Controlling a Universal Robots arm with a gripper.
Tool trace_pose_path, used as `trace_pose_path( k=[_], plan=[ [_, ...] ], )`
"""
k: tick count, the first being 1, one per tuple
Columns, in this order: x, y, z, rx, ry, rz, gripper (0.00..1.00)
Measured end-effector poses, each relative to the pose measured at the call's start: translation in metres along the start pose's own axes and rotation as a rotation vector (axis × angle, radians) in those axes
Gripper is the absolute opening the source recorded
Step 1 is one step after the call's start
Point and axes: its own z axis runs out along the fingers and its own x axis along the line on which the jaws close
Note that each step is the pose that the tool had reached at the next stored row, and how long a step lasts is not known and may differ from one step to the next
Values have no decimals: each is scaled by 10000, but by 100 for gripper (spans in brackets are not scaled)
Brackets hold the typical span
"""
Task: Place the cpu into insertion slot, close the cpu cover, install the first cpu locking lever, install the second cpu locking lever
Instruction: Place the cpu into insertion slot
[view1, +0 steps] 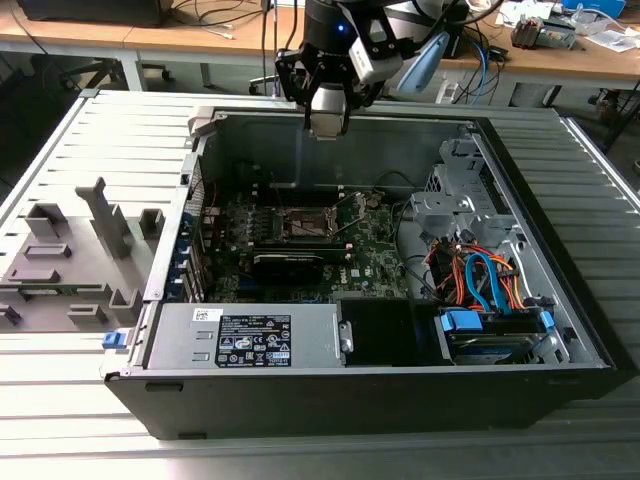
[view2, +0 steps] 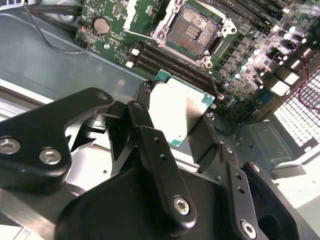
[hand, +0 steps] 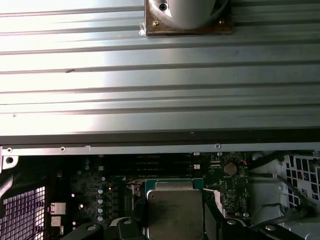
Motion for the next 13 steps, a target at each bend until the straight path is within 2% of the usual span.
trace_pose_path(
  k=[5,7,11,13],
  plan=[
    [0,-2,18,0,0,1,54],
    [-2,-9,87,0,0,0,54],
    [-2,-10,95,0,0,0,54],
    [-3,-15,151,0,0,0,54]
  ],
)
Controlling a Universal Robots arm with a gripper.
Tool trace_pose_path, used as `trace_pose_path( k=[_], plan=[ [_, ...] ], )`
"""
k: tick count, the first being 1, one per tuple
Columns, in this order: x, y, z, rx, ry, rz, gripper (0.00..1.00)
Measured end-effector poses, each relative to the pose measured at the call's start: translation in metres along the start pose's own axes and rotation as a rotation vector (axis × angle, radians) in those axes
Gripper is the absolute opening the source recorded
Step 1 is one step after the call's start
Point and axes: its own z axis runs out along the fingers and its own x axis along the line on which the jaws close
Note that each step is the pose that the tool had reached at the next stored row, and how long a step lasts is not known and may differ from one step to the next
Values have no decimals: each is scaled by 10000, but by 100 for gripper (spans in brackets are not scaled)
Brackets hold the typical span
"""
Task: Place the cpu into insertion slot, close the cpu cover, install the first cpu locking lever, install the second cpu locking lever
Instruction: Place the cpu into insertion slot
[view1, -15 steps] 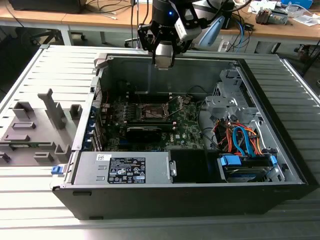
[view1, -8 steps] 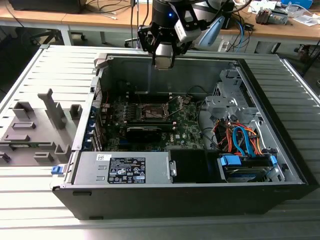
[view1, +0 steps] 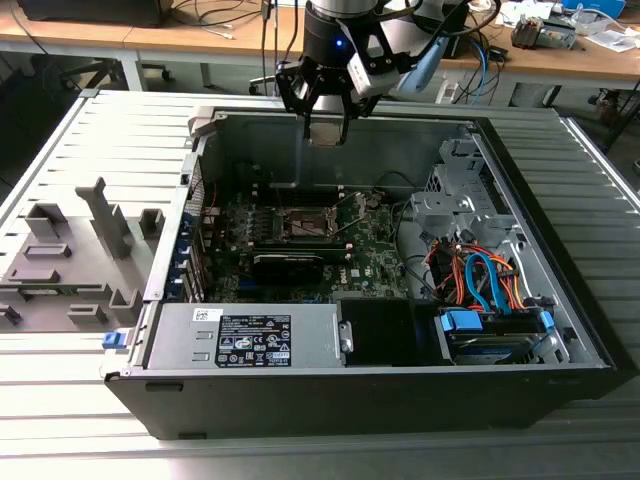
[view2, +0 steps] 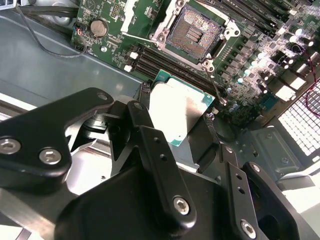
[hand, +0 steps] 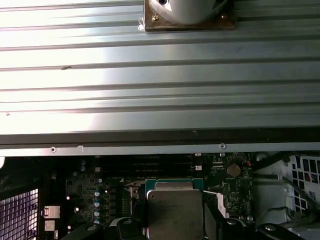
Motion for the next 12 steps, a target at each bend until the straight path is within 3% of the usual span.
trace_pose_path(
  k=[10,12],
  plan=[
    [0,-2,26,0,0,0,54],
    [-2,-12,126,0,0,0,54]
  ],
)
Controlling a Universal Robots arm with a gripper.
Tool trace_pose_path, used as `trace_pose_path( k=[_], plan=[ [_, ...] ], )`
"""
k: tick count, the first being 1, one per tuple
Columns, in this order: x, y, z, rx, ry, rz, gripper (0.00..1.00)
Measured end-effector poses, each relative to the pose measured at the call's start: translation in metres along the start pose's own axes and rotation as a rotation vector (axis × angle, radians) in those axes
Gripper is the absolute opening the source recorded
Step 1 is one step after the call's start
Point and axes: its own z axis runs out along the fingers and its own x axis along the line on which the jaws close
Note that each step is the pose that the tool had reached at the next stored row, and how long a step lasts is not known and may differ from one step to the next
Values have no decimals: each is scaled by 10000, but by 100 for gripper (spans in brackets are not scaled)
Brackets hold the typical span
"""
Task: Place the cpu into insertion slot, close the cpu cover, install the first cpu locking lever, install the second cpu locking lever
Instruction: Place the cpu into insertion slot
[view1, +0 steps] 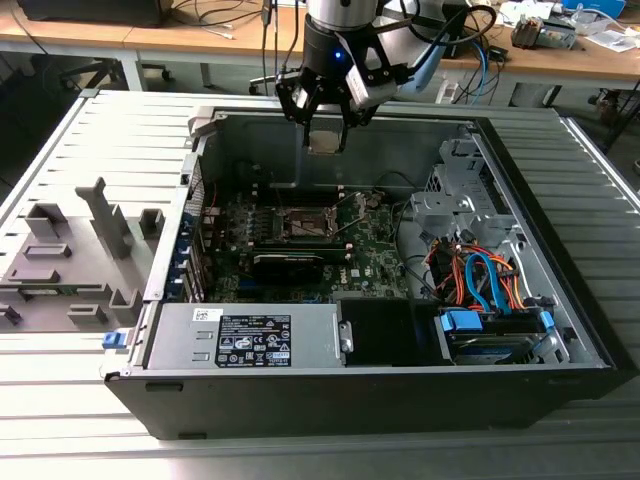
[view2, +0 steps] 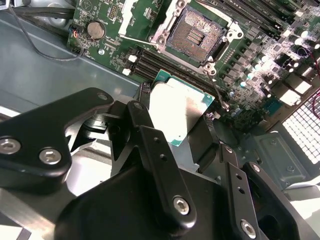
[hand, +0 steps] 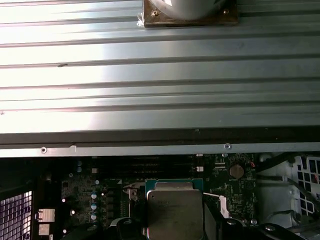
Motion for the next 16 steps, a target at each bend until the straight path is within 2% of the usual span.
trace_pose_path(
  k=[16],
  plan=[
    [-1,-2,23,0,0,0,54]
  ],
)
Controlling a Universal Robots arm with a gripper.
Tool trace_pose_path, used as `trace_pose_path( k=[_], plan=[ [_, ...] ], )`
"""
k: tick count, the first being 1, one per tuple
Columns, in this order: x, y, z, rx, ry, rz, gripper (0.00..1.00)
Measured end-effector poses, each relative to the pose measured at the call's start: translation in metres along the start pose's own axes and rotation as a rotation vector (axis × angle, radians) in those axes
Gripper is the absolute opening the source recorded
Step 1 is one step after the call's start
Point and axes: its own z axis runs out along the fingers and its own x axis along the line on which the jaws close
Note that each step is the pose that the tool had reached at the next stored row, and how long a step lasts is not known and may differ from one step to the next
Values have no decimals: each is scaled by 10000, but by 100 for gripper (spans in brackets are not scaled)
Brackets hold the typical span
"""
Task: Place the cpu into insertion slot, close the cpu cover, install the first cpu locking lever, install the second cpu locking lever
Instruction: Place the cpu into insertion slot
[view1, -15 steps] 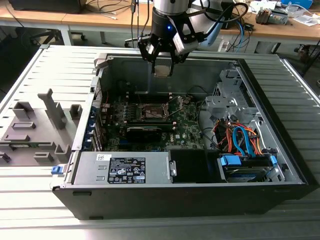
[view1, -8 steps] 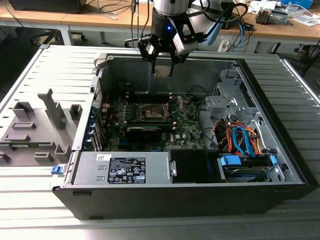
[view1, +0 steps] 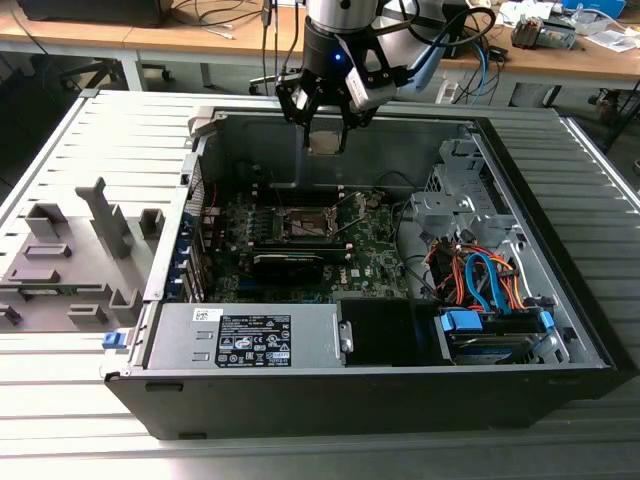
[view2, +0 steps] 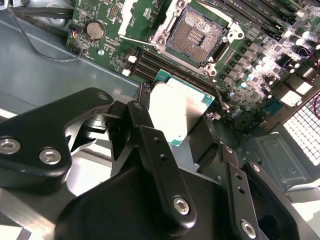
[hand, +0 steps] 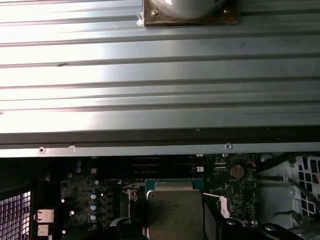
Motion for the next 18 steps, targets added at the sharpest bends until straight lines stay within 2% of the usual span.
trace_pose_path(
  k=[4,6,18],
  plan=[
    [0,-1,7,0,0,0,54],
    [-1,-4,46,0,0,-1,54],
    [-2,-7,79,0,0,0,54]
  ],
)
